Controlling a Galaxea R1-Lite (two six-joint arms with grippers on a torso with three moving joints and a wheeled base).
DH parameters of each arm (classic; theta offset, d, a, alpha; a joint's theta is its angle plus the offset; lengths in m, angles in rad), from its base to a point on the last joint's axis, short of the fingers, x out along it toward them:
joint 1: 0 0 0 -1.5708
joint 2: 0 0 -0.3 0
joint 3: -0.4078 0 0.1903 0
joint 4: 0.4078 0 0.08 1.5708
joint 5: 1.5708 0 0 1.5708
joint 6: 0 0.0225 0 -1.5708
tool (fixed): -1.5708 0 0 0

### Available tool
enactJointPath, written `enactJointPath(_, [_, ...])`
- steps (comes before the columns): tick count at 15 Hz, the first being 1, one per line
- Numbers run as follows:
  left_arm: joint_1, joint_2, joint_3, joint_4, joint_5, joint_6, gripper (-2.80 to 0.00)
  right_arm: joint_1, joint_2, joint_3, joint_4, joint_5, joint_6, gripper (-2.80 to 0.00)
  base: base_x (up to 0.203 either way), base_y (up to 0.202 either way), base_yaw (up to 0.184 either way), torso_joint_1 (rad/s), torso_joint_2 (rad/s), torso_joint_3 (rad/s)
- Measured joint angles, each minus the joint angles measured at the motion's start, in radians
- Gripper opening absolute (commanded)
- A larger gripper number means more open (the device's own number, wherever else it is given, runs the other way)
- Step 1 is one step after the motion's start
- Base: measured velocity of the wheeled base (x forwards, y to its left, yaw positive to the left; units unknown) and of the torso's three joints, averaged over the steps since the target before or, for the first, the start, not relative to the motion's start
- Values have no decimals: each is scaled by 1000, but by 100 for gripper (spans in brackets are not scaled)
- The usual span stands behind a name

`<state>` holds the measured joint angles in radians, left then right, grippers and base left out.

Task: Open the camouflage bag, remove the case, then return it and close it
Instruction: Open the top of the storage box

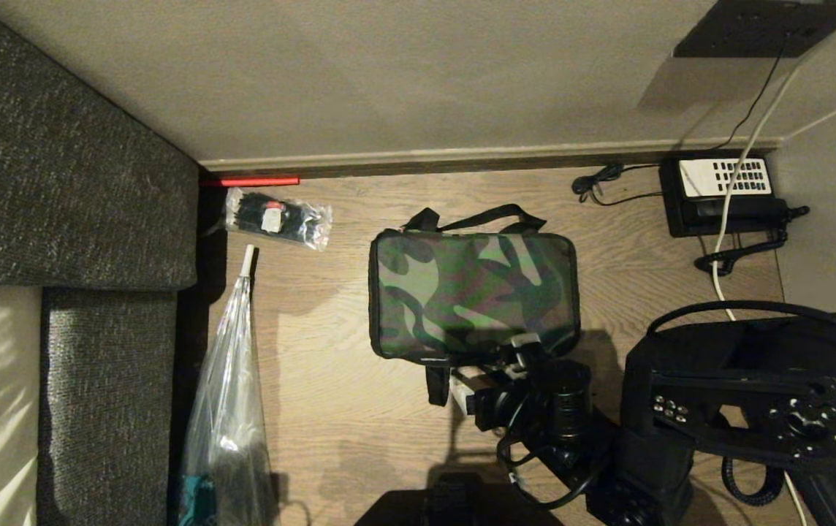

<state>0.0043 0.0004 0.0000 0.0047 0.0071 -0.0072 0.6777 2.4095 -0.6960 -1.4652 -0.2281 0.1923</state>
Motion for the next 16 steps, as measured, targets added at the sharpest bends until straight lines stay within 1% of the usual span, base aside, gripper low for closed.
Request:
enactJointPath(2, [0,0,0,0,0,0,-280,0,15,-1,-34,-3,-3,0,0,0,0,0,0,0])
enactJointPath(3, [0,0,0,0,0,0,-280,0,19,-1,-39,-4,-4,-95,0,0,0,0,0,0])
enactJointPath(4, [0,0,0,0,0,0,-280,0,22,-2,-42,-6,-5,-280,0,0,0,0,0,0])
enactJointPath(7, [0,0,0,0,0,0,-280,-4,24,0,-46,-9,-6,-280,0,0,0,0,0,0])
enactJointPath(9, [0,0,0,0,0,0,-280,-4,27,1,-55,-36,-7,-280,0,0,0,0,0,0])
enactJointPath(14, [0,0,0,0,0,0,-280,-5,30,13,-56,-45,-12,-280,0,0,0,0,0,0])
enactJointPath(16, [0,0,0,0,0,0,-280,-5,28,18,-56,-72,-18,-280,0,0,0,0,0,0])
